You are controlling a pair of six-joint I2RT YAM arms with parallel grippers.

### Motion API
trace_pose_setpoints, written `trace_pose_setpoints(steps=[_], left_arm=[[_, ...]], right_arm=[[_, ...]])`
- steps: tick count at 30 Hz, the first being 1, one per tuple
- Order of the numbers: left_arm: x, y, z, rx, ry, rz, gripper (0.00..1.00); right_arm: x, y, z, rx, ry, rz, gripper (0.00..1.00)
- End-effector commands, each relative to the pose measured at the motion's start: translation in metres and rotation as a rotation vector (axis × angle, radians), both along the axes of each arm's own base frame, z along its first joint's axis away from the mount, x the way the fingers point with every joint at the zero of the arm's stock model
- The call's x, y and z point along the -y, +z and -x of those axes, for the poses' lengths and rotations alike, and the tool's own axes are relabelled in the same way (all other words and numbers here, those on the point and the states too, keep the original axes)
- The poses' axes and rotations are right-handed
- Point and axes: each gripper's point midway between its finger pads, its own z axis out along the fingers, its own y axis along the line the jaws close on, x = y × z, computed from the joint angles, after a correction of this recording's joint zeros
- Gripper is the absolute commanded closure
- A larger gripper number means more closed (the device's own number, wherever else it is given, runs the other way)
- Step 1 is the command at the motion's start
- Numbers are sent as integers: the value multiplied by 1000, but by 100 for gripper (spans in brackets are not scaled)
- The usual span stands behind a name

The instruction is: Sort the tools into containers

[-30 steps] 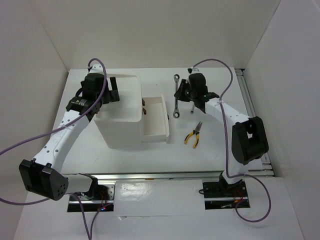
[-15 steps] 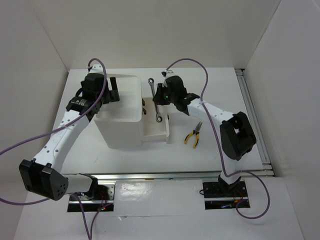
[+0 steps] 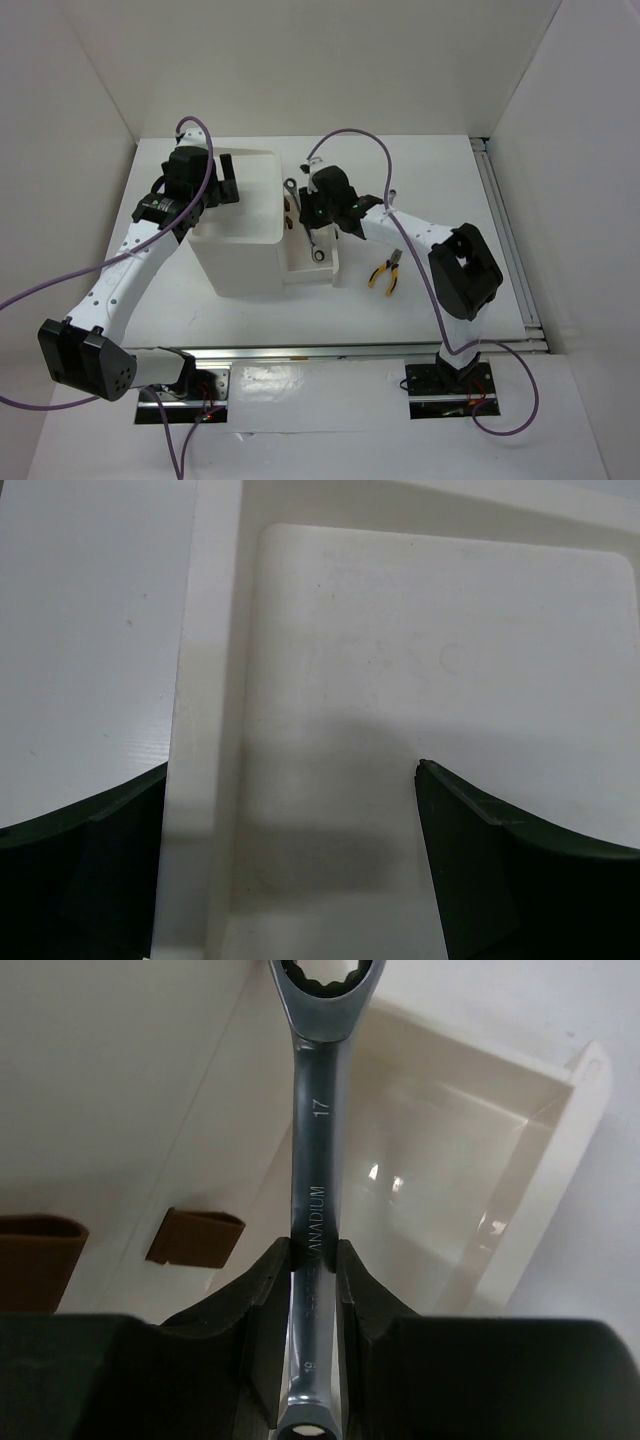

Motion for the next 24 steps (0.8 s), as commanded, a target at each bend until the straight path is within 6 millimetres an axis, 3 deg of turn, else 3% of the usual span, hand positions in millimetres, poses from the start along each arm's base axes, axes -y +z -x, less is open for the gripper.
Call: trace_pose_setpoints(steps=[1,4,10,11,12,13,14,18,20,22,24], left_arm=[[41,-46,28,-192,-185,65,0],[41,-46,28,-192,-185,65,0],[43,-46,29,-193,-192,70,0],[43,-46,29,-193,-192,70,0],[43,-46,29,-193,-192,70,0],[43,-46,29,-193,-192,70,0],[43,-46,29,-193,-192,70,0],[43,-46,29,-193,-198,63,0],[43,-46,29,-193,-198,63,0],[43,-46,29,-193,-198,63,0],[43,-46,29,-193,-198,63,0]], right_arm=[[-8,20,0,73,25,18,100],[-1,5,2,60,8,43,100],[4,12,-3,67,-23,65,97],[5,10,-1,59,-22,72,83],[6,20,-4,79,-32,64,71],[7,25,-5,90,-42,62,52],[4,29,-1,97,-33,56,41],[6,71,-4,164,-54,11,26],[13,79,-5,176,-80,22,20],[37,97,-17,225,-218,35,20],[71,86,-23,202,-358,102,18]])
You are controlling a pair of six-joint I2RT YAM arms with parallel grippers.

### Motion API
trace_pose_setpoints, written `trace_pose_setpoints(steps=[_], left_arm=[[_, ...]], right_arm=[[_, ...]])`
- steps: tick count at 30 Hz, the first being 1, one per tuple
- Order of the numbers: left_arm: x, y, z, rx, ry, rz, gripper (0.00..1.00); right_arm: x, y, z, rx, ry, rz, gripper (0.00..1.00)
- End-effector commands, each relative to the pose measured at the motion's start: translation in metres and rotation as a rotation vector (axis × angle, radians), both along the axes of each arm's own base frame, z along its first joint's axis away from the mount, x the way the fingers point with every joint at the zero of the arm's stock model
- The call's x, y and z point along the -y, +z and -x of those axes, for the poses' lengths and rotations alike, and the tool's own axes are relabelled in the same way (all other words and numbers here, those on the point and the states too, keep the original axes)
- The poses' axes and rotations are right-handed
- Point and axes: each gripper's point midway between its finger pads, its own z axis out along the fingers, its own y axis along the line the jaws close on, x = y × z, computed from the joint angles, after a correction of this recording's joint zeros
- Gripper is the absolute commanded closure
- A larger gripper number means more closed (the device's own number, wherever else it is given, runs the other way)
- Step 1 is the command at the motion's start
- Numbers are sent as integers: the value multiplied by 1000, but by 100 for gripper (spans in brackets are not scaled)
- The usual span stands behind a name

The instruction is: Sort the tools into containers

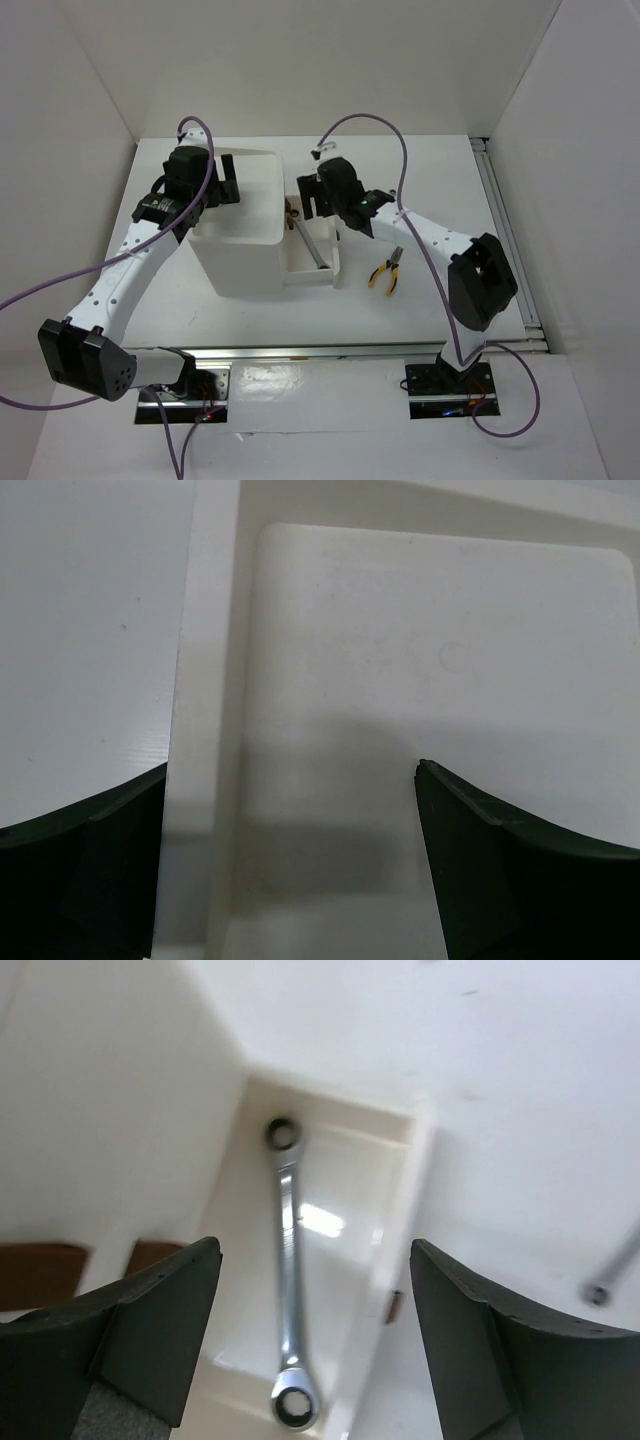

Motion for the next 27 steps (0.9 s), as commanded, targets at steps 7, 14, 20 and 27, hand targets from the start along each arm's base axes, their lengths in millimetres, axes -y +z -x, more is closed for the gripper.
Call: trace_pose_setpoints(steps=[7,14,20,27], left_arm=[[40,-46,29,-195,-175,64,0],[40,-46,29,-195,-175,64,0],[37,-46,28,-191,-159,53,0],[34,-46,27,-188,-138,48,0]], right_arm=[[168,-28,-54,-124,-545,50,18],[198,-84,-88,-268,-594,93,20],[201,-133,-98,-368,-581,143,23],[212,-163,-82,-462,-630,148,43]])
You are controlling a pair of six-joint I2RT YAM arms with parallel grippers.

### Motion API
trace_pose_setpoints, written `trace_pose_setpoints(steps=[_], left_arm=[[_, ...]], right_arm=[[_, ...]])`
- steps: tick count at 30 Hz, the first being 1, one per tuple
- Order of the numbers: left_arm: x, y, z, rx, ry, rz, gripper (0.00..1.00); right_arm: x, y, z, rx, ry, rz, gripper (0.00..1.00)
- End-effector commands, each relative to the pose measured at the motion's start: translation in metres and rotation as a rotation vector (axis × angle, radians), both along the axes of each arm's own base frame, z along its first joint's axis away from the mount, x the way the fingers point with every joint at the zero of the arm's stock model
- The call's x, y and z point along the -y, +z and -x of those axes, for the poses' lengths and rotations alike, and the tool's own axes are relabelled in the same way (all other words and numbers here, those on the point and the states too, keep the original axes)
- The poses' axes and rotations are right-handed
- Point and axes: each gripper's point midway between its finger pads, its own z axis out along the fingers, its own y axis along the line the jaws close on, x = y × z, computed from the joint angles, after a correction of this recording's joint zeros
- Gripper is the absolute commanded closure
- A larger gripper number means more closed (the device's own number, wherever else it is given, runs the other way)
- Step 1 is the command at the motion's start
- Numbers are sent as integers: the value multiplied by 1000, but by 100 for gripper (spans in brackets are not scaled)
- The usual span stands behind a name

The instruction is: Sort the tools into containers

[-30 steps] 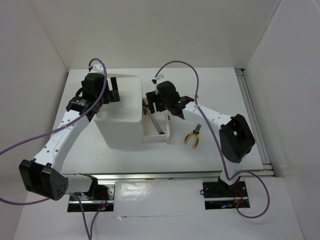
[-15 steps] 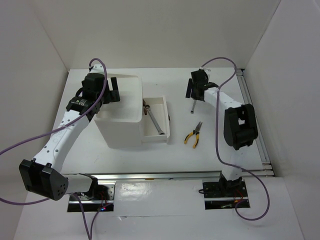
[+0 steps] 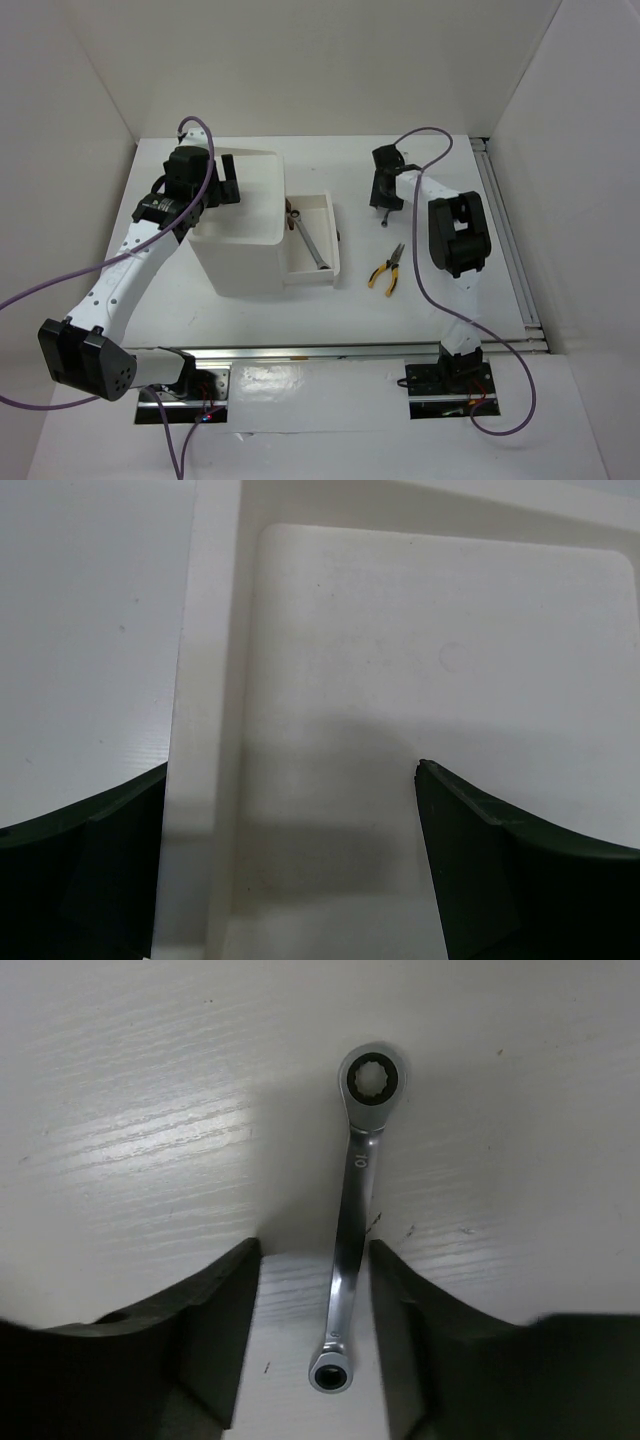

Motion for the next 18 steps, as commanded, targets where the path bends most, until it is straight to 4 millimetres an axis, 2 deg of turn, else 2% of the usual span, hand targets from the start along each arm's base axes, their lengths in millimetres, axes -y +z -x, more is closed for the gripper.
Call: trace_pose_setpoints(steps=[1,2,4,8,10,11,12,13,14,18], left_arm=[[33,-47,29,-197,-133,45,0],[31,-47,29,-196,-125,38,0],[29,-45,29,-195,-111,39,0],[29,-45,29,-195,-111,39,16],[27,-45,28,-193,-101,32,20],[27,-45,28,-193,-101,32,25],[27,-45,28,-193,-101,32,39],[27,-49,27,-203,-101,29,49],[27,-50,29,-212,-100,27,54],[23,-50,28,-208,-82,13,57]], right_arm=[[6,-16,13,-69,-43,-25,50],[7,-21,20,-93,-52,-24,64],[5,-27,28,-119,-59,-45,72],[7,-34,33,-143,-73,-35,82],[9,-37,39,-164,-65,-24,86],[9,-37,39,-165,-65,-24,94],[12,-38,42,-171,-71,-9,99],[13,-38,42,-173,-63,-5,100],[13,-38,42,-173,-63,-5,100],[13,-33,45,-173,-63,-5,100]])
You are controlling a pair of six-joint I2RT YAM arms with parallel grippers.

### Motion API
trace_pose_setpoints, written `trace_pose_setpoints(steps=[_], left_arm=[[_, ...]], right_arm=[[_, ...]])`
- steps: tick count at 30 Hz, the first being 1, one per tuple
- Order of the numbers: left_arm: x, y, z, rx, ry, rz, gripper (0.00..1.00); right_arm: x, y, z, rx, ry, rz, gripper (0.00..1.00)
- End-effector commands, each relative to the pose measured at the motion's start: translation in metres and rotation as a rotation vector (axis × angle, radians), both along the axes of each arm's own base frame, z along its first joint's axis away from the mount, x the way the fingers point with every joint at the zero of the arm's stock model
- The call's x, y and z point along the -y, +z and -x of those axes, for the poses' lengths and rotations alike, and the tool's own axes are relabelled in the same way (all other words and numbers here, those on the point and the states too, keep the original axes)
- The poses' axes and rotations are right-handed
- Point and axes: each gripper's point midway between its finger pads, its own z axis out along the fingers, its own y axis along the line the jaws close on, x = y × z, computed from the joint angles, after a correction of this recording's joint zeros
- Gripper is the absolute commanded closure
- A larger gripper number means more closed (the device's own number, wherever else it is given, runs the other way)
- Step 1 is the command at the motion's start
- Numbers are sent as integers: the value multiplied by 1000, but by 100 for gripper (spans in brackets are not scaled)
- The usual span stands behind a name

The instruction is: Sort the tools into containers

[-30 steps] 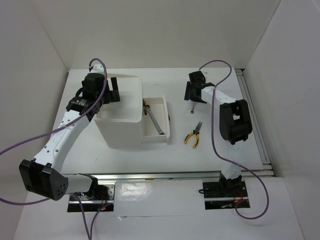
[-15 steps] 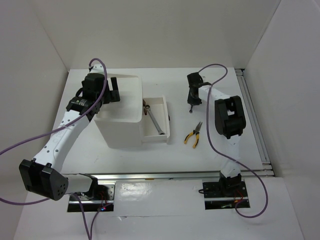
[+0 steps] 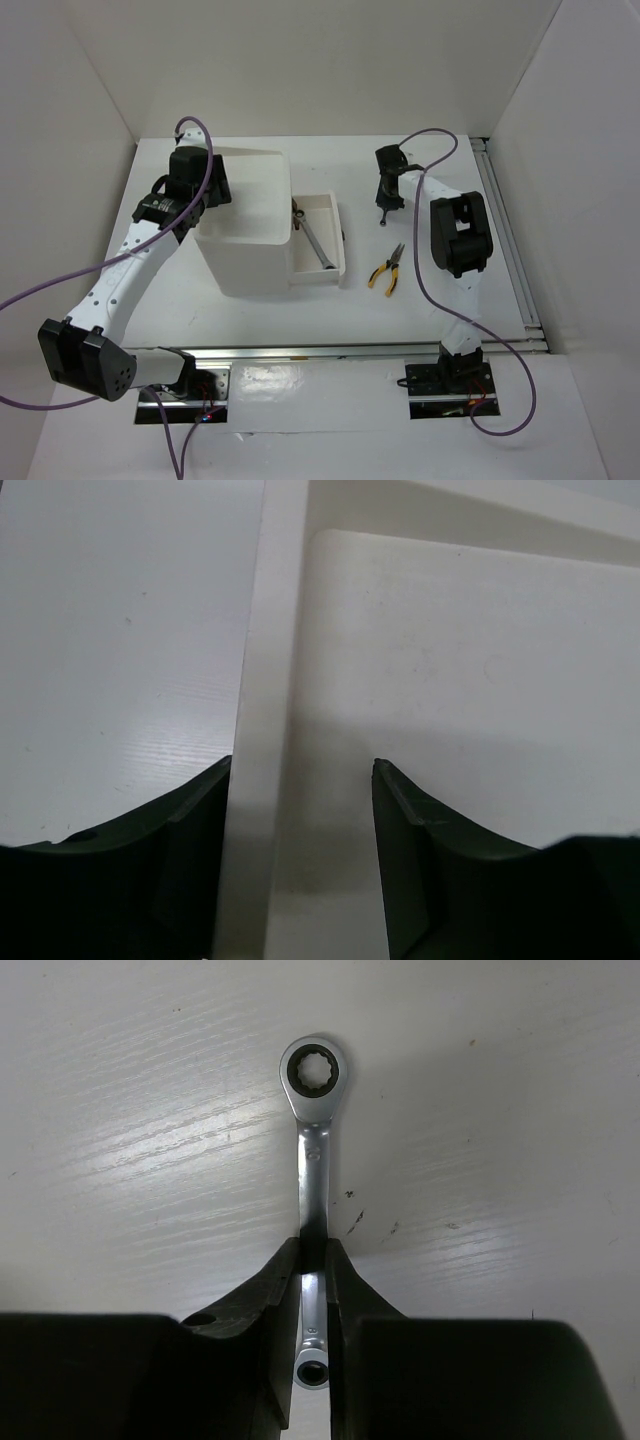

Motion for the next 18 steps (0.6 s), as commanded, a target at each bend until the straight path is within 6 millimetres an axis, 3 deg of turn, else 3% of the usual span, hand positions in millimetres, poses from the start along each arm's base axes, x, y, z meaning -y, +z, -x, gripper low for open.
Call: trace_pose_setpoints(steps=[1,3,4,5,7,10,16,18], left_arm=[[25,-49,28,-207,-118,3,55],[25,-49,28,-207,-118,3,54],[25,-49,28,-207,-118,3,49],[23,-49,27,-206,-111,-3,42],[21,-49,27,-204,-102,-10,12],[17,-46,29,-199,-86,-22,0],[7,-26,27,-145,-35,-36,0],[1,-19,28,-127,-7,-53,0]], right_arm=[[10,-28,41,-161,-2,30,100],[10,-27,43,-161,-2,30,100],[10,-26,41,-152,-2,27,100],[11,-30,44,-163,-2,30,100],[9,-30,45,-165,2,22,100],[8,-33,48,-176,6,16,100],[5,-33,49,-167,4,-3,100],[-3,-14,39,-116,28,-42,100]])
